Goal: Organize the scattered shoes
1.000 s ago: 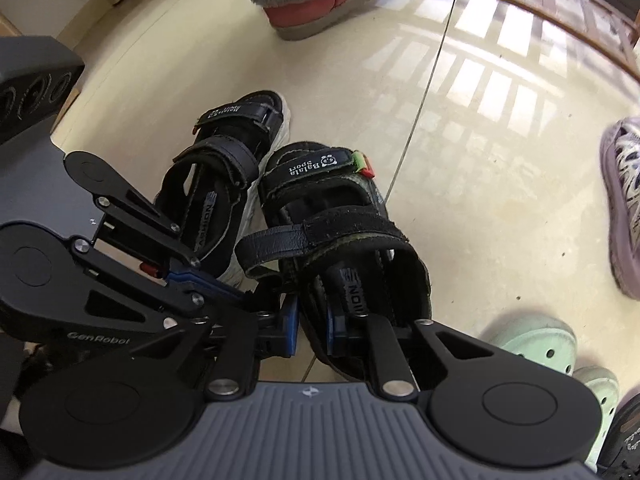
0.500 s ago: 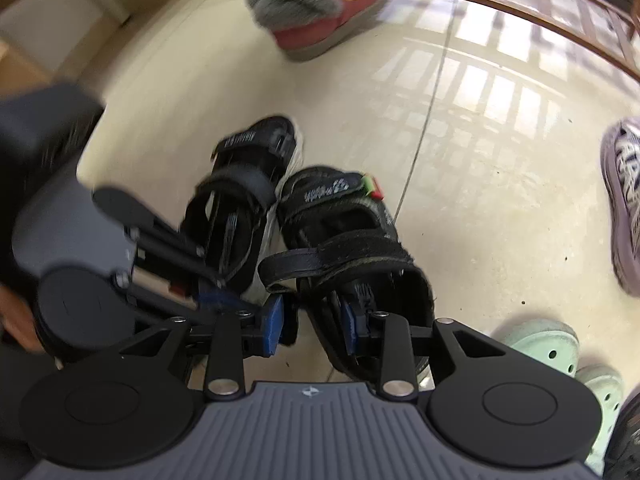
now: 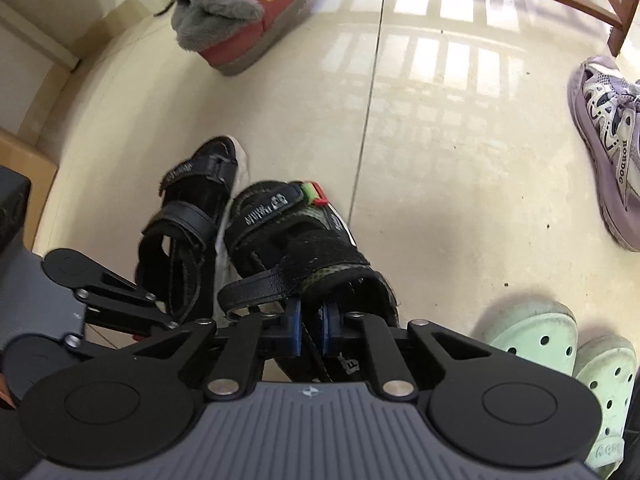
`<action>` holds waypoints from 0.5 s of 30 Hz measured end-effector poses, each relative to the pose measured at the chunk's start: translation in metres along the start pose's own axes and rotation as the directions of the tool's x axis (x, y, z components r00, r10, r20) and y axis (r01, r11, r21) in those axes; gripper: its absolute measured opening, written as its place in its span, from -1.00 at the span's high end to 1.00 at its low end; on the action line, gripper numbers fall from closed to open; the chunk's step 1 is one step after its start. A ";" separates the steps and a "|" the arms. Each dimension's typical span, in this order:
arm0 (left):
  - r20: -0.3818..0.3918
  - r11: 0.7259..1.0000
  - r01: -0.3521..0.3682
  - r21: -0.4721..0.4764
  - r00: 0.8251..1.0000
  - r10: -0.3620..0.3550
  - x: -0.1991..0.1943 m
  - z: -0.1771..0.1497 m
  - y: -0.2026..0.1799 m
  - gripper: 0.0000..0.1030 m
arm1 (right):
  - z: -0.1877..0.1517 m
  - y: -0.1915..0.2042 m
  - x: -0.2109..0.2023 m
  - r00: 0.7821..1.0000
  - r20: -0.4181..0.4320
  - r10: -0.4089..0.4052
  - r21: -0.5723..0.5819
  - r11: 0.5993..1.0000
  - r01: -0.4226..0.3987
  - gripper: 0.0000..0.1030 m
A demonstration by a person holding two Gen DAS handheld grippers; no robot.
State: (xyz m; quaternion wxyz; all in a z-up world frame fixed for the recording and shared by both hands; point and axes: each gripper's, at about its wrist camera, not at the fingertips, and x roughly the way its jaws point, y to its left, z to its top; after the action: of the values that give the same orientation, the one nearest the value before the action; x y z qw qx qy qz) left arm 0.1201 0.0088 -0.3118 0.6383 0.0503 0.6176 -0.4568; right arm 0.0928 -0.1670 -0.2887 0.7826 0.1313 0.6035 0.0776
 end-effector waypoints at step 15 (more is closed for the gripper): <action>0.021 0.992 0.084 -0.091 0.996 -0.083 -0.012 -0.002 0.018 0.91 | -0.010 0.014 -0.006 0.999 -0.028 -0.017 -0.154 0.988 0.013 0.43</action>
State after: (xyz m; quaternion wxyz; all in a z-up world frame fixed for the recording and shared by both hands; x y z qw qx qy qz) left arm 0.1323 0.0265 -0.3116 0.6255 -0.0087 0.6339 -0.4548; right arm 0.0819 -0.1542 -0.2816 0.7820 0.0651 0.6082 0.1198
